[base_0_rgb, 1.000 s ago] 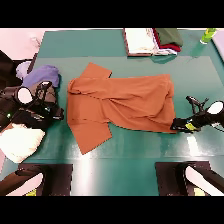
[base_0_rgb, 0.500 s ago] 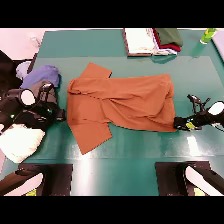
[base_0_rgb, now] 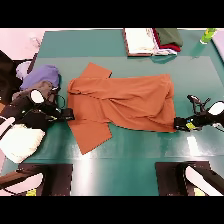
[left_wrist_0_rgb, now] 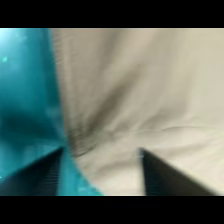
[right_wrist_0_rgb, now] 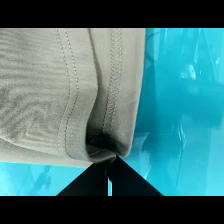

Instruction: Fold the shirts.

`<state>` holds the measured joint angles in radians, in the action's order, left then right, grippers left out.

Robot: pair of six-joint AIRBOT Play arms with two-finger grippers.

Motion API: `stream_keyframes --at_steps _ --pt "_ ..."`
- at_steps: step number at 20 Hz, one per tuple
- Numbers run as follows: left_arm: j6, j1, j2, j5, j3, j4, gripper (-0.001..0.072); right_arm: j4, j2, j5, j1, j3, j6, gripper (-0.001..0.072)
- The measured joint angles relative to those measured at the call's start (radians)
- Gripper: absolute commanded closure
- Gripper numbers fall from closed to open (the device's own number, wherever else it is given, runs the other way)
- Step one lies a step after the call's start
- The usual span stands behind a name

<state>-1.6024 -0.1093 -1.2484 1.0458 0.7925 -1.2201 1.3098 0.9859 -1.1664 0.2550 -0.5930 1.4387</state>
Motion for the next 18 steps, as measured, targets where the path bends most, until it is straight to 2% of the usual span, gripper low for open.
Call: stream_keyframes --at_steps 1,2,3,6,10,18 --pt "0.007 -0.001 -0.007 0.001 -0.003 0.01 0.0591 0.0 0.0 0.0 0.0 0.0 0.0 0.0695" --pt "0.017 -0.001 -0.011 0.006 -0.003 0.022 0.0594 0.0 0.0 0.0 0.0 0.0 0.0 0.0695" --pt "0.029 -0.001 -0.011 0.012 -0.003 0.029 0.068 0.0 0.0 -0.003 0.0 -0.001 0.0 0.0695" --pt "0.058 -0.002 0.014 0.048 0.016 0.025 0.0681 0.0 0.0 -0.013 0.0 -0.034 0.0 0.0696" --pt "0.065 -0.002 0.147 0.092 0.16 -0.02 0.0681 -0.002 -0.013 -0.088 0.0 -0.187 0.0 0.0696" --pt "0.066 -0.002 0.433 0.204 0.798 -0.129 0.0681 -0.009 -0.198 -0.188 0.0 -0.78 0.008 0.0696"
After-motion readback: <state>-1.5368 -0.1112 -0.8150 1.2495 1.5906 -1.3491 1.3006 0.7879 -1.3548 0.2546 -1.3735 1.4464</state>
